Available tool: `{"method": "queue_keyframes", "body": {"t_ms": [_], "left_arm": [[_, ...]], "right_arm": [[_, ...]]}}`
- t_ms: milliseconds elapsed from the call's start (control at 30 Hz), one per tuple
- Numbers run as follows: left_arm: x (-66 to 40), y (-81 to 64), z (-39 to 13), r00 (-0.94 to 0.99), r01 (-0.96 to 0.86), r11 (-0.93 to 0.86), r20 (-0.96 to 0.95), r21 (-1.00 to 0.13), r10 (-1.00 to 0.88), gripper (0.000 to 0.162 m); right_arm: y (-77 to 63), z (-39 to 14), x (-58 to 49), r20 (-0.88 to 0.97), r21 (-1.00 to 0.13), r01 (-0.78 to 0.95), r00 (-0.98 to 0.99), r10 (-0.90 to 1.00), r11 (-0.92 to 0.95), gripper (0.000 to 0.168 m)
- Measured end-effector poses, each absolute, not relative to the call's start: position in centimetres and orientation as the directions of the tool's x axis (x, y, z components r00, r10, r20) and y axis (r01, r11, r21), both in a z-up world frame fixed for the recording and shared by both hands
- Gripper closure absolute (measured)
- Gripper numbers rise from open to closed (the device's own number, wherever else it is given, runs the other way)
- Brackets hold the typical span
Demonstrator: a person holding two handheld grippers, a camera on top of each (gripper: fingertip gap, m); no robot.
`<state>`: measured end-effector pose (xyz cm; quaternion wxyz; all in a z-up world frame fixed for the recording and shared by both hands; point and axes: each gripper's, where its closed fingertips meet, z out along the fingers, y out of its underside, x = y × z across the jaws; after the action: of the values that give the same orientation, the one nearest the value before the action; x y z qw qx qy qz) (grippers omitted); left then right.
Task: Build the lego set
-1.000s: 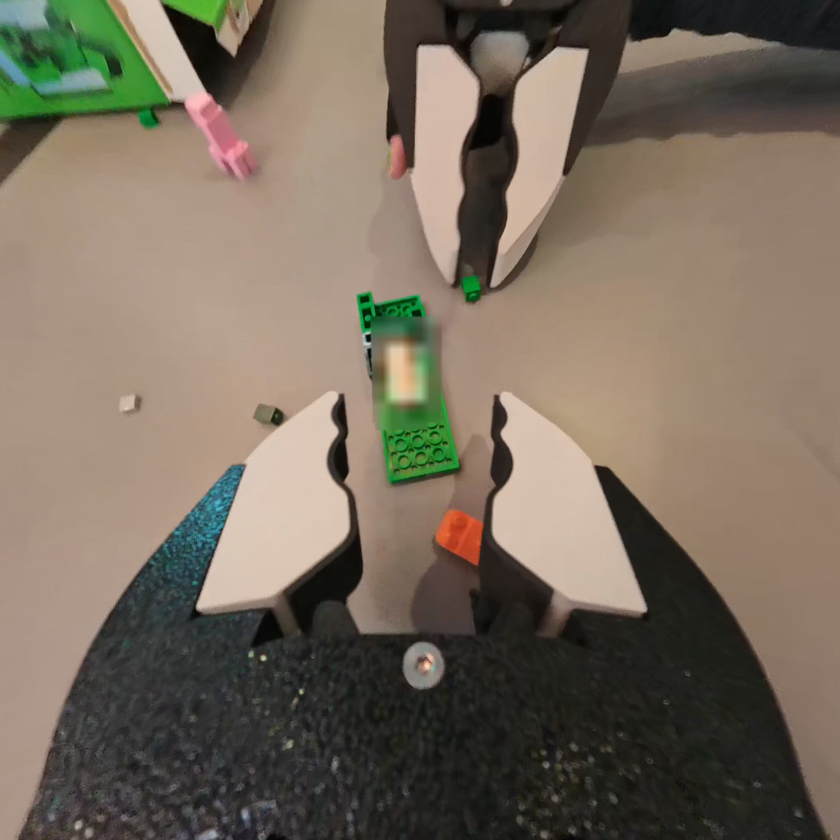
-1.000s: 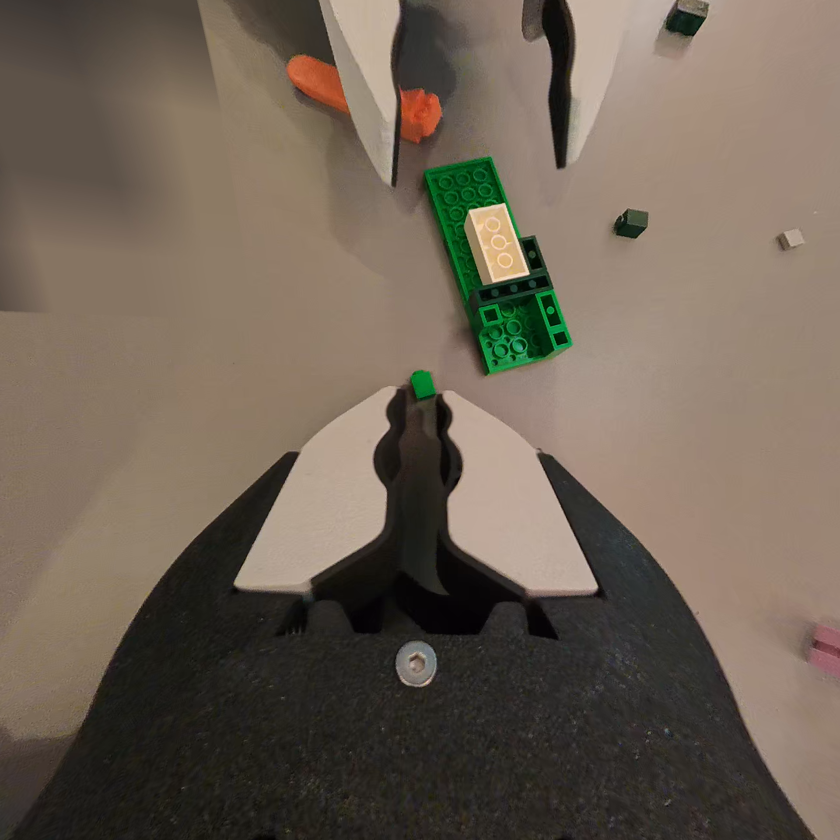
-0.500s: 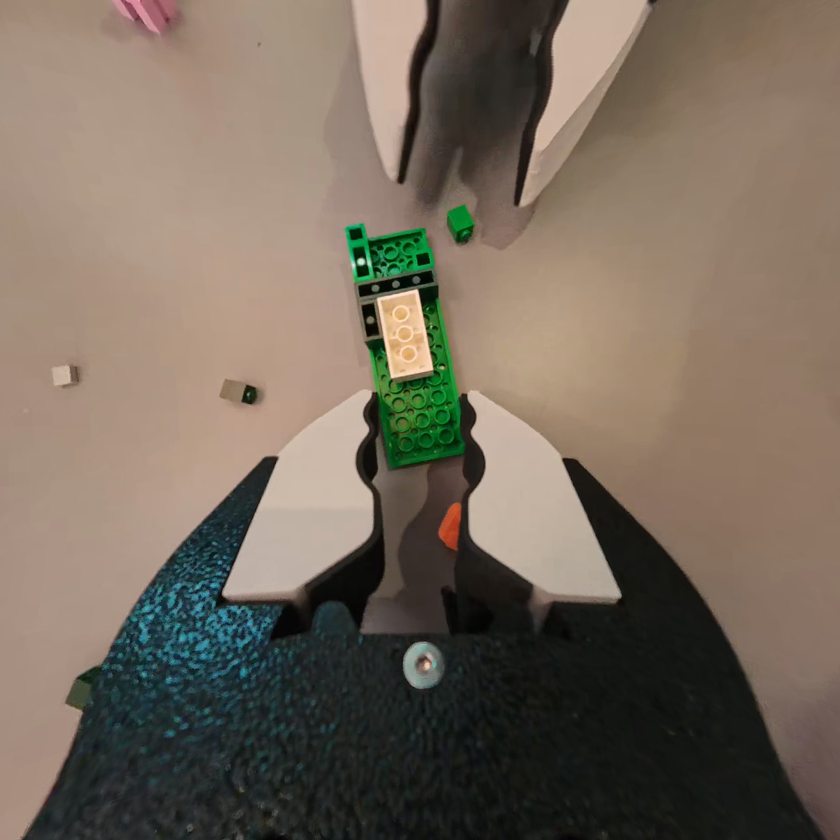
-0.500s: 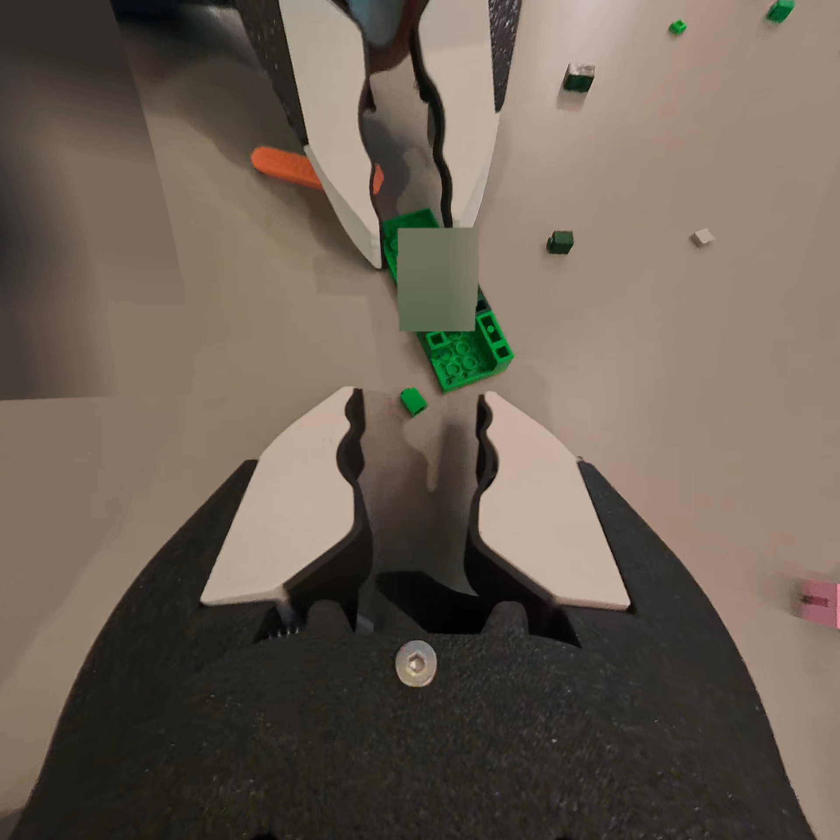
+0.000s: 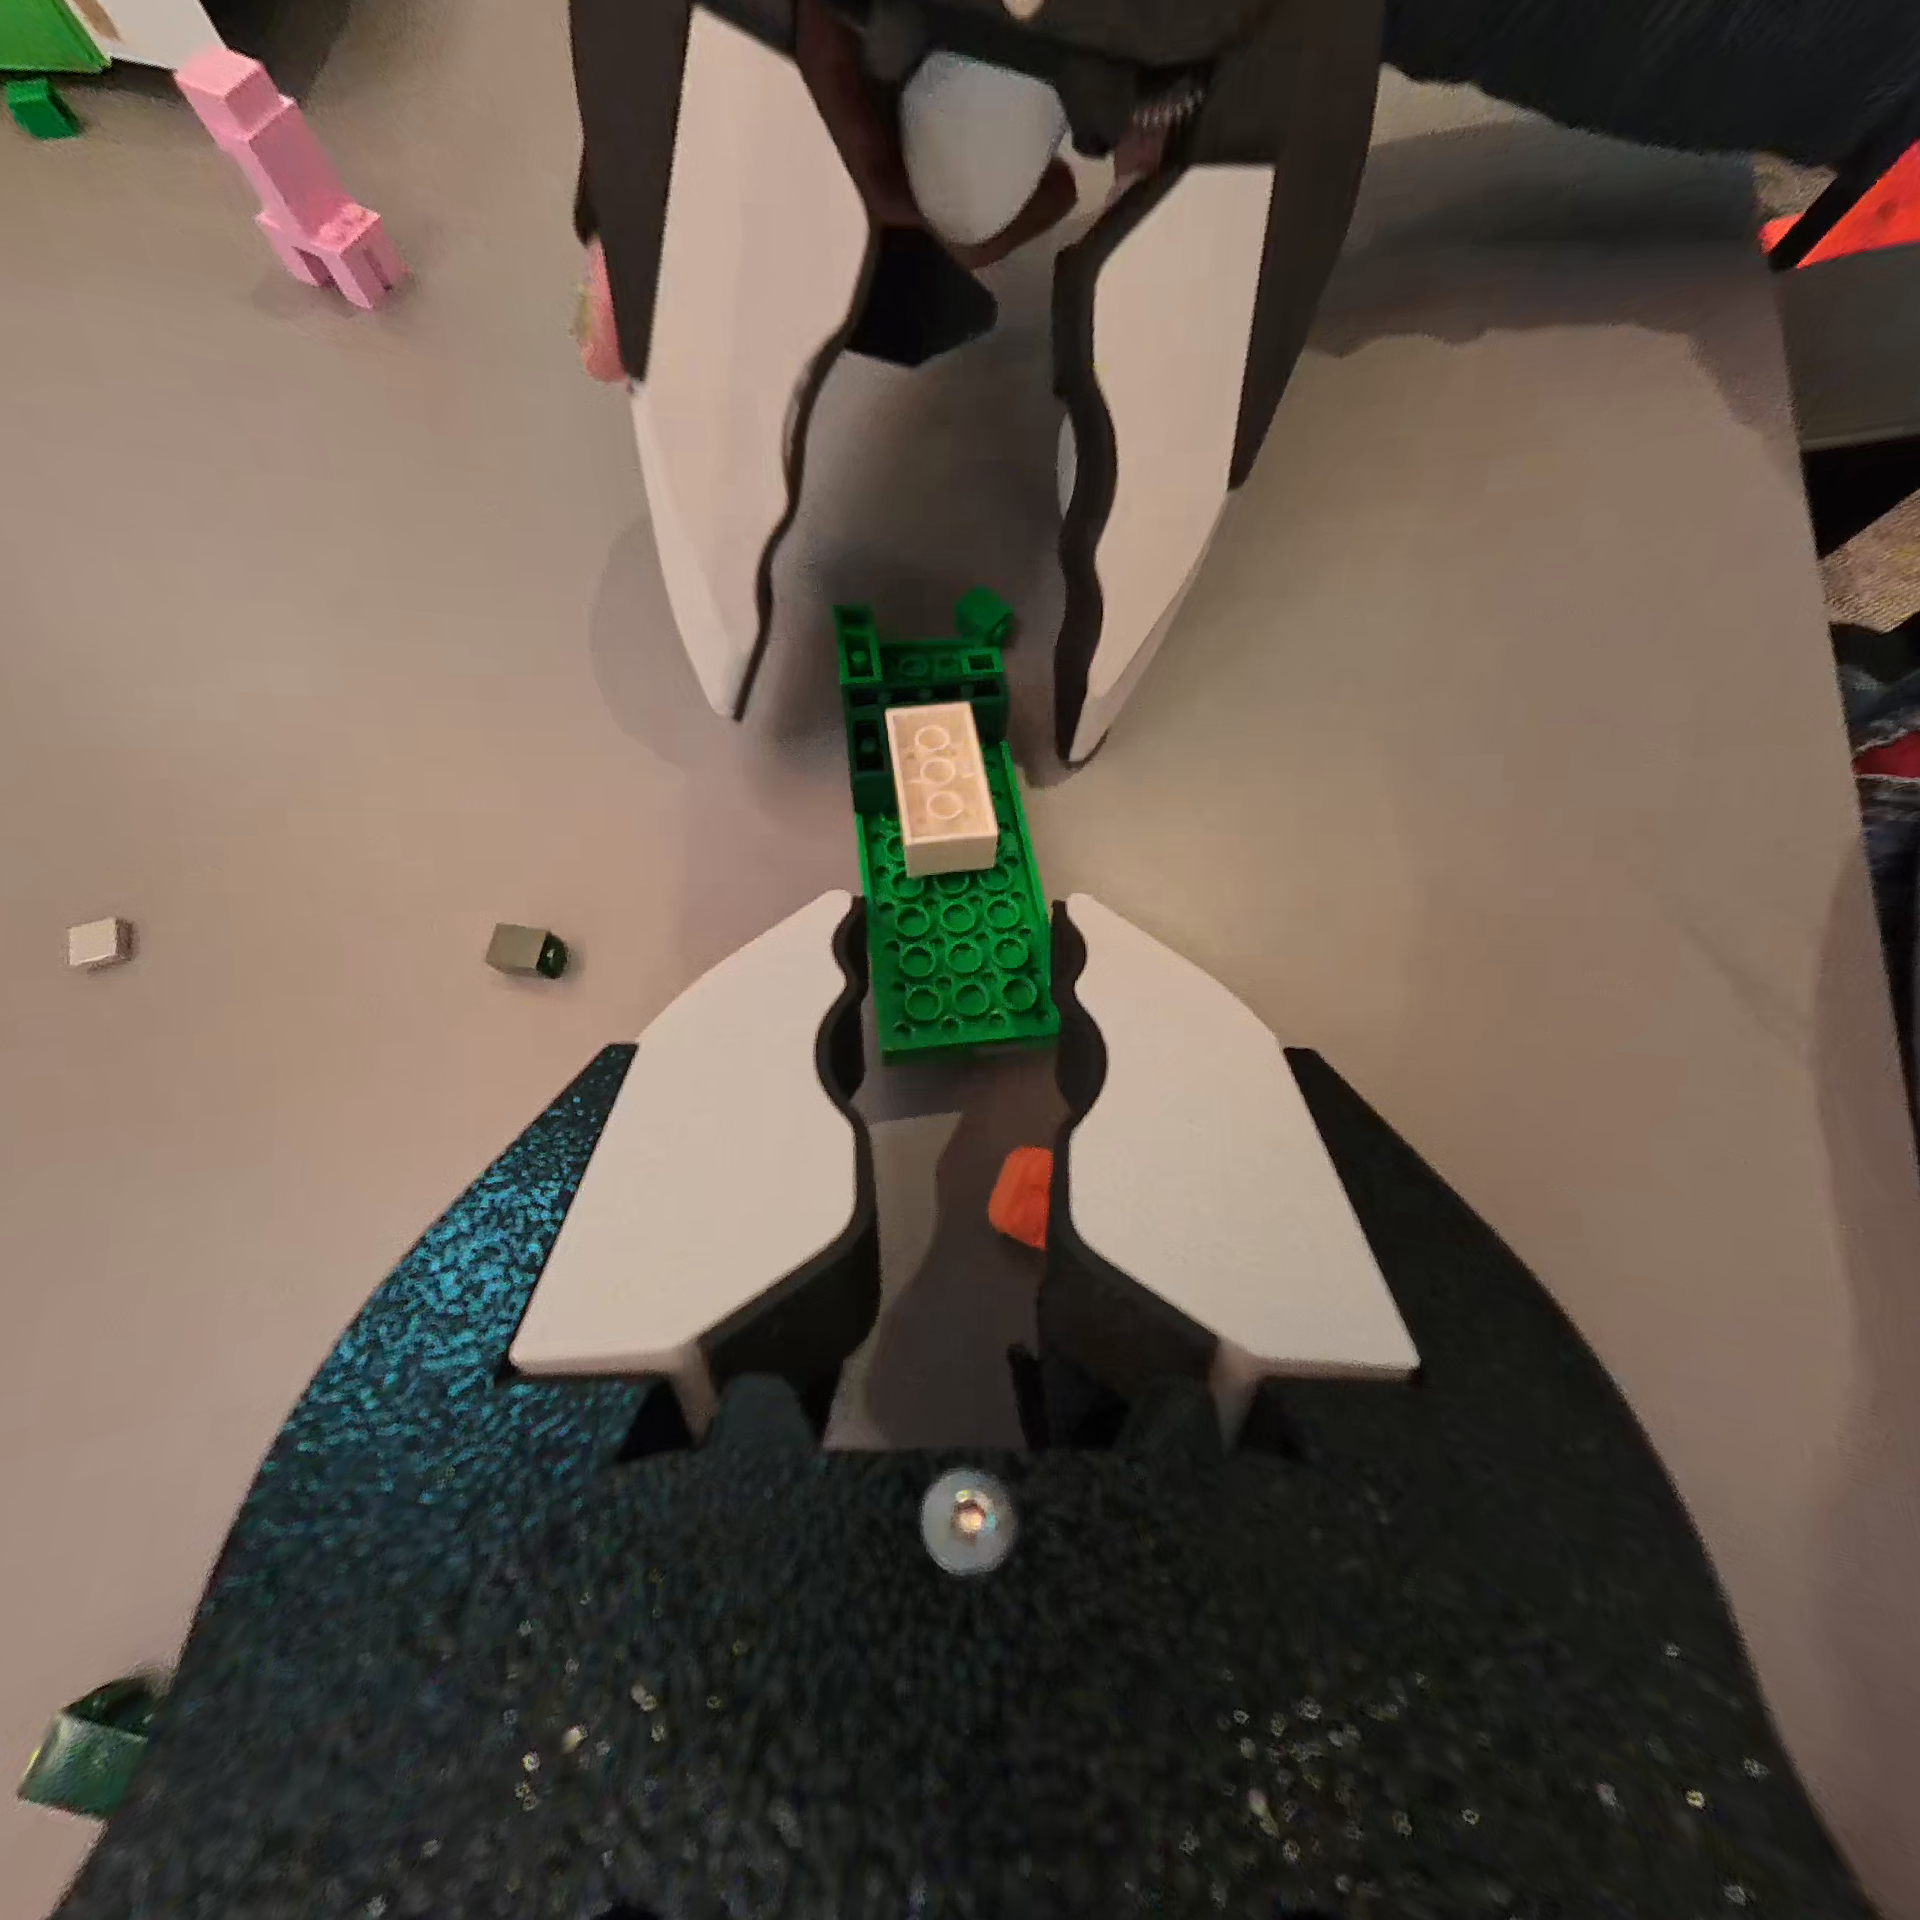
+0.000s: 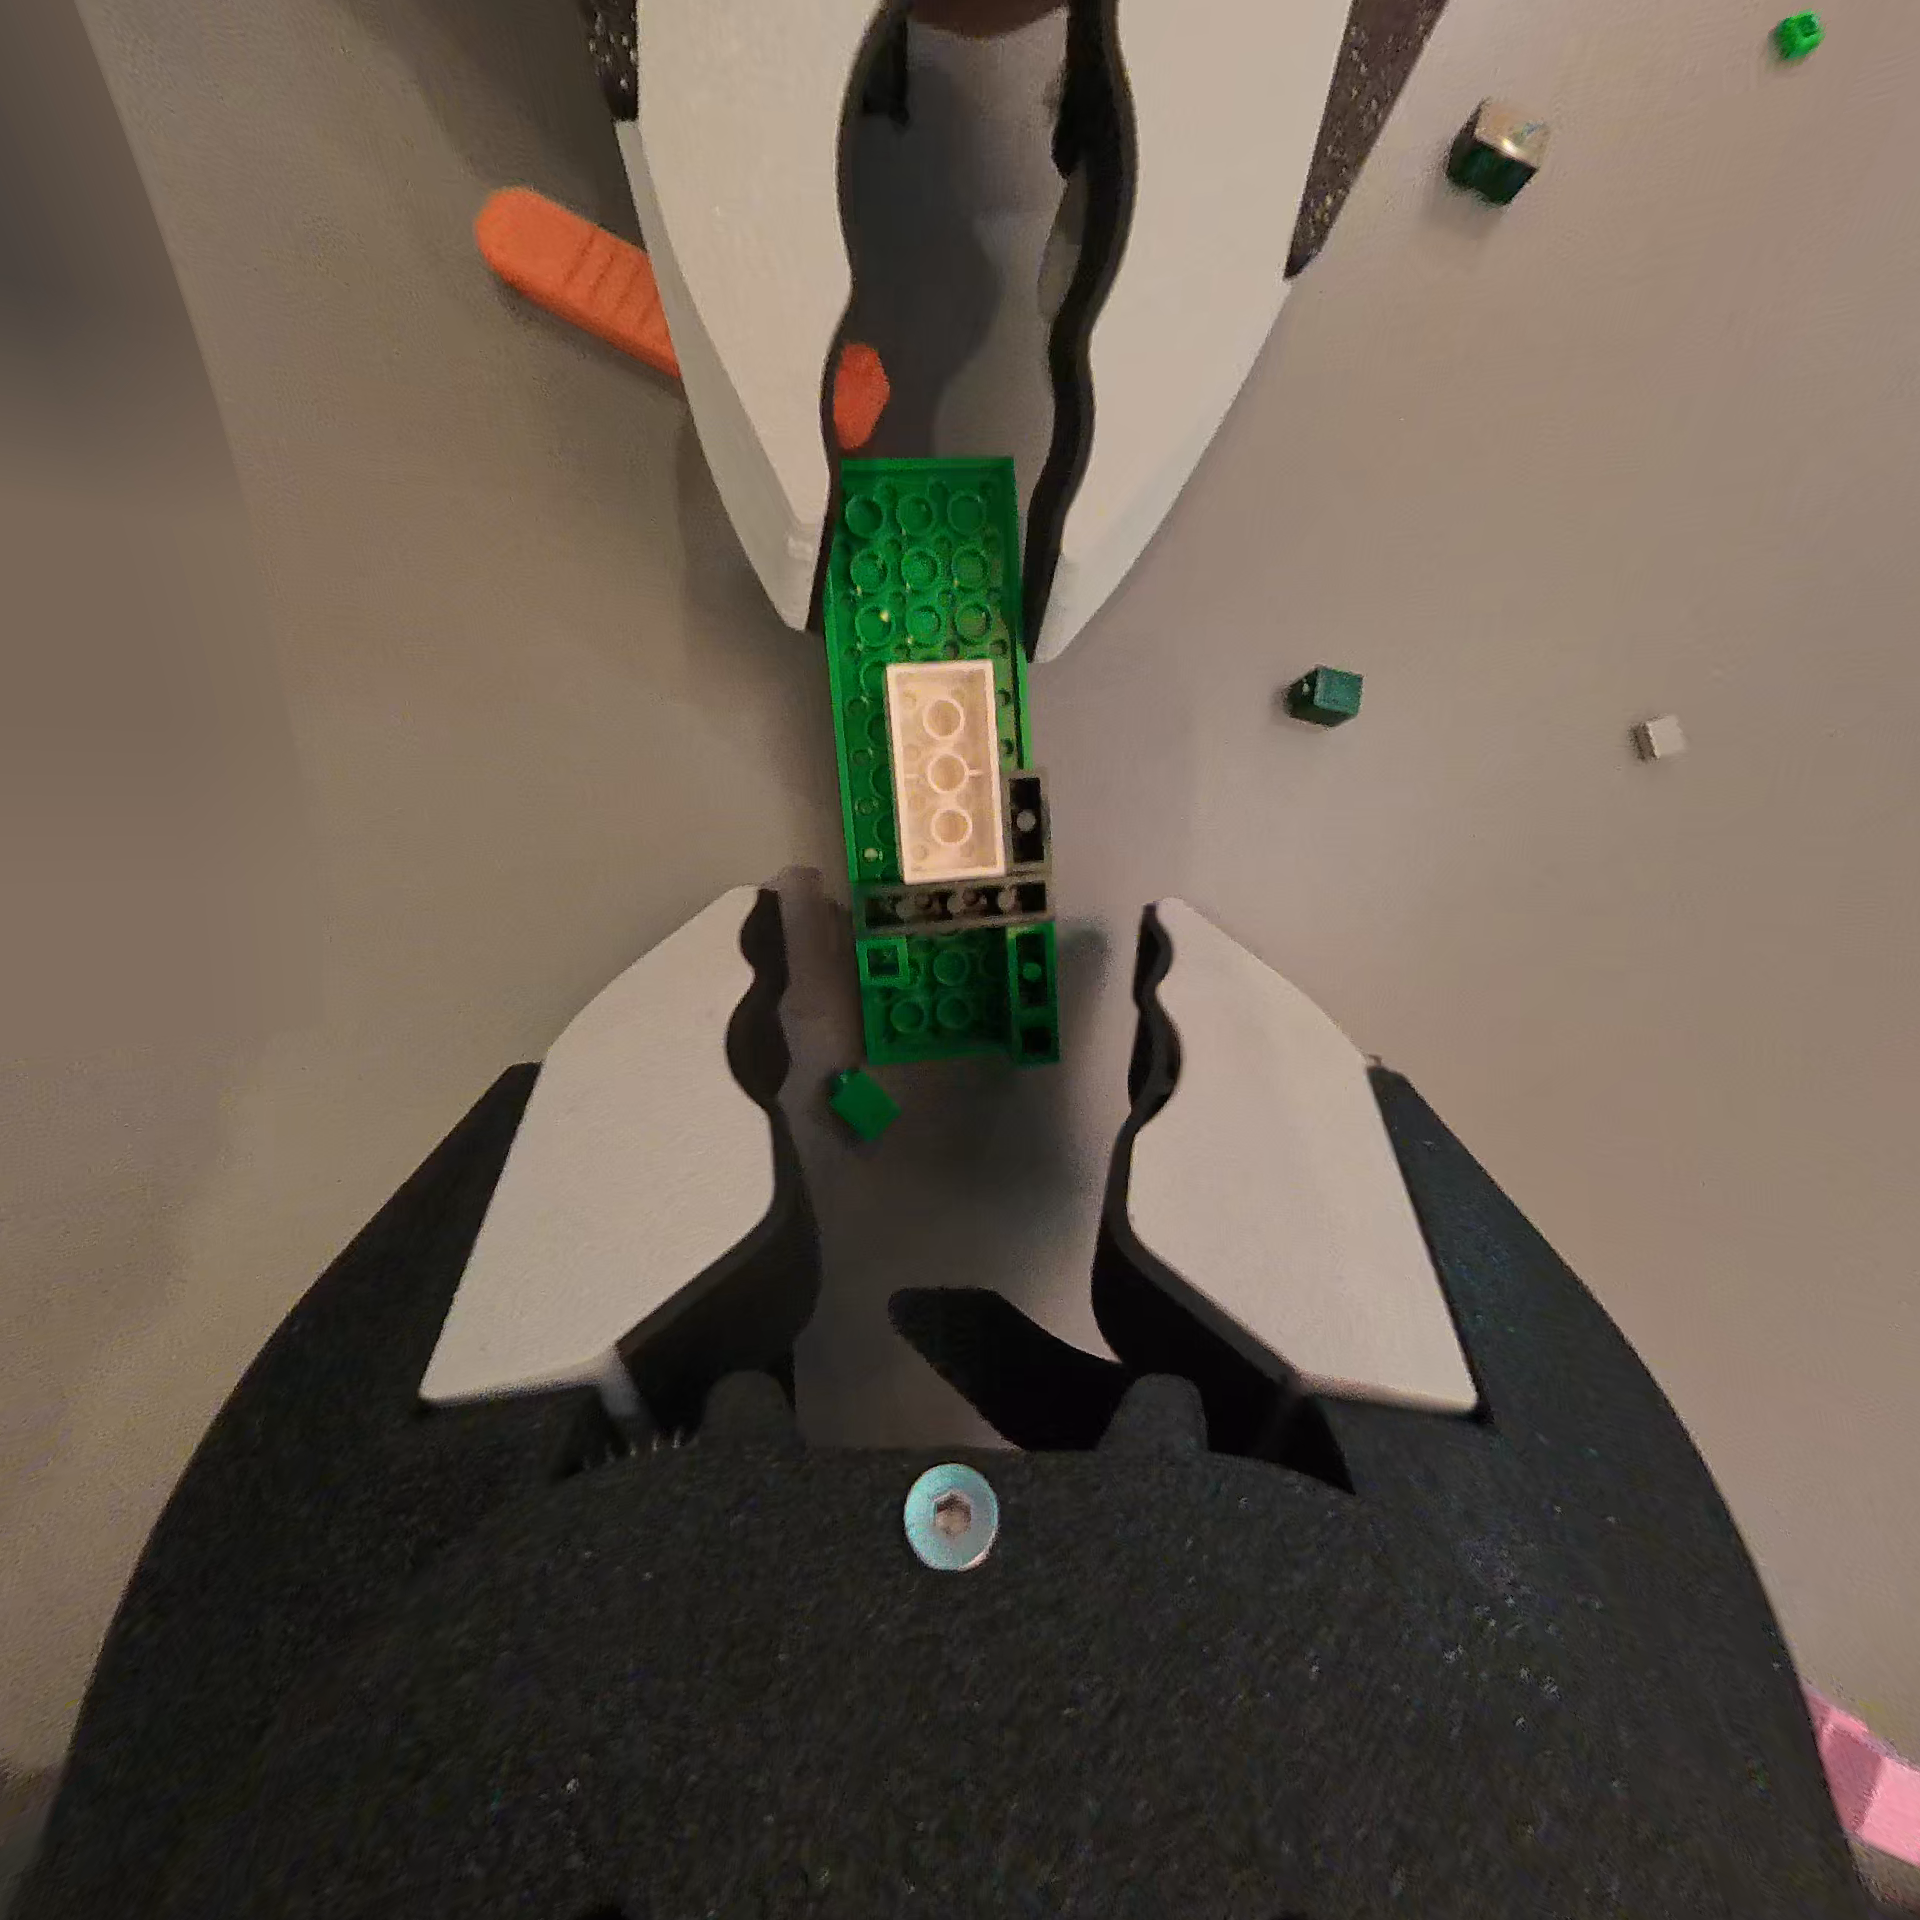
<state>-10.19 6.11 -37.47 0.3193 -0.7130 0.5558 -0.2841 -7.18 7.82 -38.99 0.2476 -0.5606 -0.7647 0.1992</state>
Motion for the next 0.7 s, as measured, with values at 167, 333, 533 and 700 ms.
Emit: {"method": "queue_keyframes", "body": {"t_ms": [167,333,533,700], "left_arm": [[-10.1,6.4,-36.9,0.236,-0.557,-0.2,0.077,-0.806,-0.969,0.129],[-10.8,7.9,-34.9,0.296,-0.516,-0.036,-0.139,-0.856,-0.945,0.097],[-11.7,7.5,-34.2,0.081,-0.694,0.52,-0.772,-0.498,-0.63,0.112],[-11.4,8.5,-34.3,0.022,-0.766,0.57,-0.898,-0.298,-0.439,0.124]], "right_arm": [[8.0,-39.2,-7.4,0.128,-0.536,0.791,-0.268,0.955,0.294,0.131],[8.6,-38.7,-6.9,0.089,-0.559,0.793,-0.233,0.968,0.242,0.132],[7.8,-36.7,-6.8,-0.074,-0.65,0.75,-0.223,0.972,0.122,0.132],[7.8,-35.8,-7.3,-0.156,-0.665,0.745,-0.211,0.965,0.055,0.132]]}}
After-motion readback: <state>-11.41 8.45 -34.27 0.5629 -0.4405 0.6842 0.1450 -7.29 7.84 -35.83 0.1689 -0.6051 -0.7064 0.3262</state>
